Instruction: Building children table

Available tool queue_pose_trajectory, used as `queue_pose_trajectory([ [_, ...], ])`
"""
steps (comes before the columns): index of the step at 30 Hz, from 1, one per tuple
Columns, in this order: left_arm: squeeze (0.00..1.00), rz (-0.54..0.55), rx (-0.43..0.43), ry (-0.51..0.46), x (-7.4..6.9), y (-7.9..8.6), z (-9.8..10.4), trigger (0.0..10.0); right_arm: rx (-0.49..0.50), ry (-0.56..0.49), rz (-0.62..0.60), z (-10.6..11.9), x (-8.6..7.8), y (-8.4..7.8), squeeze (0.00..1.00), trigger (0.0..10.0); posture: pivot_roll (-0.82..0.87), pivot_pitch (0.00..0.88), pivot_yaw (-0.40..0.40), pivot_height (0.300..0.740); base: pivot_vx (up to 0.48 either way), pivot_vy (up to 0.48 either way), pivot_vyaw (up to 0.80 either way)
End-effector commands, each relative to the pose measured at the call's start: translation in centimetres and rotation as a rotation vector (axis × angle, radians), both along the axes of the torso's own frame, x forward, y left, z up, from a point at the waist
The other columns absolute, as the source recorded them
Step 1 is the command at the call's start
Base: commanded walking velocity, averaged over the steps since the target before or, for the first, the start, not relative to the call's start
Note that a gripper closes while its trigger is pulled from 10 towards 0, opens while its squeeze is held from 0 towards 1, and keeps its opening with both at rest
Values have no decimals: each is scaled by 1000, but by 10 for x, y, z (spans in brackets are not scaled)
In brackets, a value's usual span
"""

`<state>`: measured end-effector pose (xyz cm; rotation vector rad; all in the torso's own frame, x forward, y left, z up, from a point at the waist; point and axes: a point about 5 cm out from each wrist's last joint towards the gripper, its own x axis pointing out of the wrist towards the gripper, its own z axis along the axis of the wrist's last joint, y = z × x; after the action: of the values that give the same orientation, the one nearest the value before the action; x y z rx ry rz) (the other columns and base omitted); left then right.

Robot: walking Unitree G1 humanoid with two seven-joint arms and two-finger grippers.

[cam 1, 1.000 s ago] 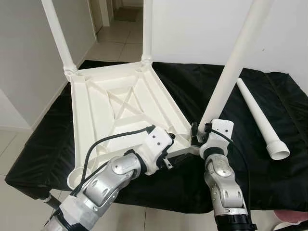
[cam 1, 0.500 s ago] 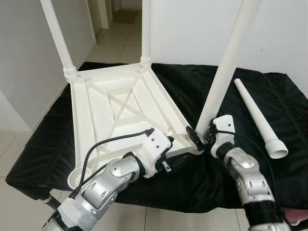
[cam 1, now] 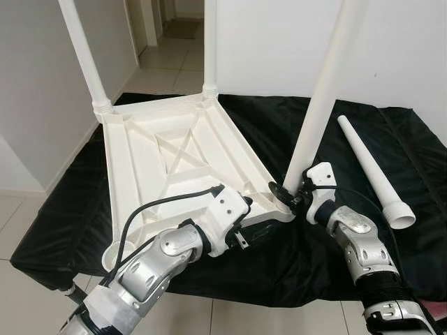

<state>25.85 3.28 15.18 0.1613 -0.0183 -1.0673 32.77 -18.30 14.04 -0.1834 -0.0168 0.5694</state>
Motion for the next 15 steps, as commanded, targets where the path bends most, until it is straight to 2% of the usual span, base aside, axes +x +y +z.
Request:
queue_pose_trajectory([
  [1,0,-144,19,-2,-5,-1,2,10000,-59,10,-1,-4,1,-3,0,0,-81,7,23,740,0,0,0],
  [2,0,-142,19,0,-5,0,2,10000,-52,20,-9,-6,0,-4,0,4549,-81,11,25,740,0,0,0],
  [3,0,-142,19,0,-5,0,2,10000,-52,20,-9,-6,0,-4,0,4549,-81,11,25,740,0,0,0],
  [4,0,-141,21,2,-6,0,1,10000,-40,29,-22,-9,-1,-5,0,10000,-82,13,28,740,0,0,0],
  [6,0,-141,22,5,-6,1,0,10000,-19,38,-39,-10,-3,-3,0,10000,-82,14,31,740,0,0,0],
  [8,0,-122,20,7,-4,2,-1,10000,49,41,-75,-11,-9,5,0,10000,-82,23,33,740,0,0,0],
  [15,0,-81,41,11,3,8,-3,10000,78,39,-240,-13,-16,10,0,10000,-89,35,49,740,0,0,0],
])
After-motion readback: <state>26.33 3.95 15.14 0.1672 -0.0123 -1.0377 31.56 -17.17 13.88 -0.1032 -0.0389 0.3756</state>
